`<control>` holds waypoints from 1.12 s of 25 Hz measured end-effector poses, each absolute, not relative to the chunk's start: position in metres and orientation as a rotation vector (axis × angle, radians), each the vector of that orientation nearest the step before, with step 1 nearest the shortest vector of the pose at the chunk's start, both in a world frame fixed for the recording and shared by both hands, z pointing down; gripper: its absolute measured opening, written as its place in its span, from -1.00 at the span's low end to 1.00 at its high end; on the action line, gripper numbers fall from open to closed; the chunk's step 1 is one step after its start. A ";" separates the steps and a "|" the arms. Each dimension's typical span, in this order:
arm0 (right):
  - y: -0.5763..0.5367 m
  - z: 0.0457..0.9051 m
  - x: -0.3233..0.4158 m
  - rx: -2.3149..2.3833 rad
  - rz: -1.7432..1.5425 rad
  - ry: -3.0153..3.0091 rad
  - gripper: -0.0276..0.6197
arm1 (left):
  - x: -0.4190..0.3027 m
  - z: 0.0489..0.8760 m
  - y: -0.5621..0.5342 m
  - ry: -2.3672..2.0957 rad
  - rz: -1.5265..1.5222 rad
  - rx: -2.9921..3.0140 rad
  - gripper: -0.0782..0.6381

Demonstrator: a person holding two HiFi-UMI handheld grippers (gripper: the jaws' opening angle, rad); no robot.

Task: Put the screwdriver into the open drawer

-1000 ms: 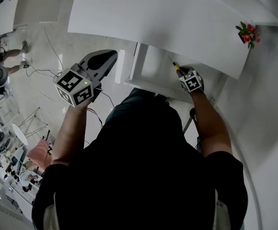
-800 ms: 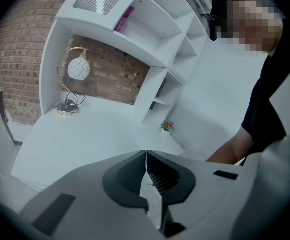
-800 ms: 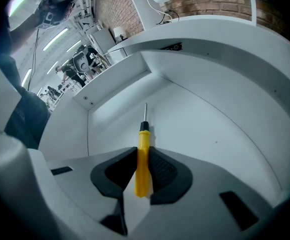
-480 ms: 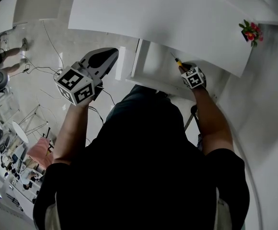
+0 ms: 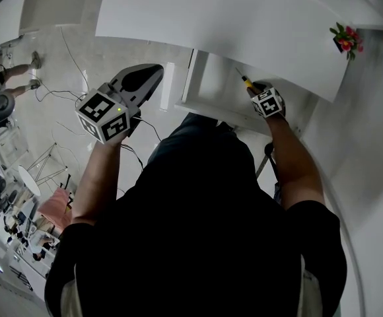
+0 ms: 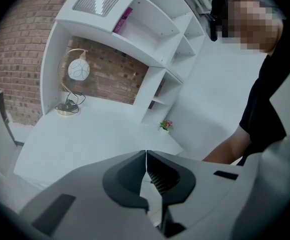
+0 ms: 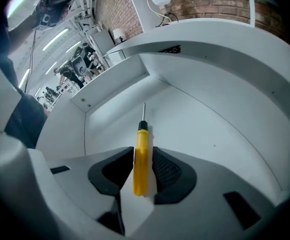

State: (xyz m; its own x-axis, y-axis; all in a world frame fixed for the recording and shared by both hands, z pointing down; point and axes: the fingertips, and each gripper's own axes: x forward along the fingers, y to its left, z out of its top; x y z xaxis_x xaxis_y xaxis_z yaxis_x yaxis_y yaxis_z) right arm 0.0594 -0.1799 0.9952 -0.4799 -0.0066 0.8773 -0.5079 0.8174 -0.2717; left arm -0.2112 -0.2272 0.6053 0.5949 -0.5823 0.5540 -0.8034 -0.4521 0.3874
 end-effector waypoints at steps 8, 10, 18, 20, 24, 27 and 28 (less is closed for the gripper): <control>-0.180 0.984 0.058 0.411 0.641 -2.010 -0.47 | -0.204 0.599 -0.220 -1.087 0.449 2.209 -0.72; -0.180 0.978 0.057 0.421 0.640 -2.018 -0.47 | -0.202 0.594 -0.219 -1.091 0.447 2.217 -0.72; -0.182 0.938 0.050 0.432 0.594 -2.078 -0.47 | -0.194 0.568 -0.216 -1.108 0.413 2.267 -0.72; -0.183 0.926 0.050 0.439 0.583 -2.095 -0.46 | -0.190 0.562 -0.215 -1.112 0.403 2.278 -0.72; -0.185 0.899 0.049 0.448 0.547 -2.132 -0.45 | -0.184 0.549 -0.212 -1.114 0.385 2.304 -0.72; -0.183 0.876 0.051 0.465 0.523 -2.154 -0.45 | -0.179 0.536 -0.207 -1.108 0.379 2.327 -0.72; -0.183 0.869 0.051 0.473 0.518 -2.162 -0.45 | -0.177 0.531 -0.205 -1.106 0.378 2.336 -0.72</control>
State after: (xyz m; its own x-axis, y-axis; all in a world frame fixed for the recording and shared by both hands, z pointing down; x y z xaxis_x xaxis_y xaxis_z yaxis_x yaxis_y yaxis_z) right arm 0.0515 -0.1825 0.8685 -0.5744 -0.1514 0.8044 -0.4996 0.8433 -0.1981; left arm -0.1773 -0.2055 0.5314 0.6268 -0.6324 0.4552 -0.7787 -0.5288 0.3377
